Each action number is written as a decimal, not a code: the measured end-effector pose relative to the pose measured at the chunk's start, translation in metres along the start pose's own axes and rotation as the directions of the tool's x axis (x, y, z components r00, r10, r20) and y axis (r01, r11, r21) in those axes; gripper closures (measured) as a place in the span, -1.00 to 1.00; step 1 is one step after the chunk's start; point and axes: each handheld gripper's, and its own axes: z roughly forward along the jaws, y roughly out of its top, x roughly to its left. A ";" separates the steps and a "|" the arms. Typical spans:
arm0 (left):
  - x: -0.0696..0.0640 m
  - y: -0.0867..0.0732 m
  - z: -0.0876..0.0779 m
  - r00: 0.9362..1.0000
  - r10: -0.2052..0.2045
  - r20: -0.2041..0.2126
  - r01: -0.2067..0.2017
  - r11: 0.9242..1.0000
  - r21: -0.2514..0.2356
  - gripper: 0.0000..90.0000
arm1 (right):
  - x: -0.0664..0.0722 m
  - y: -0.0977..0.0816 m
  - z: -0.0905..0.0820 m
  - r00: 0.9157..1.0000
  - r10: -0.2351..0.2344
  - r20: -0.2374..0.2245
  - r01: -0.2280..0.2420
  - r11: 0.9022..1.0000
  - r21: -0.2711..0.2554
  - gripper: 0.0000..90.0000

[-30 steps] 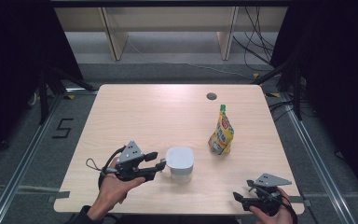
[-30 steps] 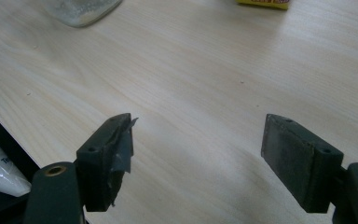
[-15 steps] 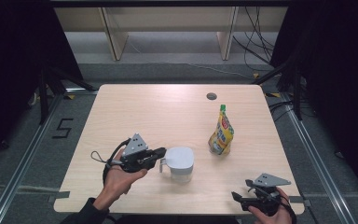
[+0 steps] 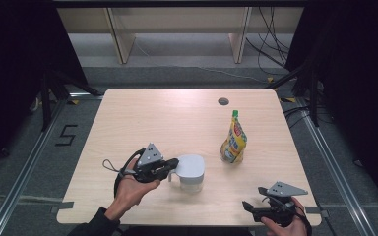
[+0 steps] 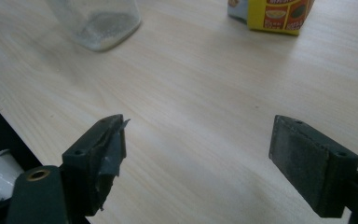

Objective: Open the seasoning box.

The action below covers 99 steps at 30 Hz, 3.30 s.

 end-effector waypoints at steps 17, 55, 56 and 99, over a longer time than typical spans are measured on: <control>0.005 -0.004 -0.002 1.000 0.008 -0.018 -0.009 1.000 -0.016 0.90 | 0.027 0.035 0.012 0.983 -0.146 -0.113 0.128 0.980 -0.154 0.45; 0.004 -0.008 -0.002 0.999 -0.043 -0.018 0.043 0.999 -0.023 0.90 | 0.055 0.097 0.056 0.949 -0.272 -0.160 0.232 0.945 -0.228 1.00; 0.004 -0.008 -0.002 0.999 -0.043 -0.018 0.043 0.999 -0.024 0.90 | 0.055 0.098 0.056 0.949 -0.282 -0.144 0.244 0.941 -0.235 1.00; 0.004 -0.089 -0.044 0.991 -0.111 -0.073 0.117 0.989 0.090 -0.45 | 0.086 0.132 0.061 0.915 -0.369 -0.162 0.320 0.909 -0.266 1.00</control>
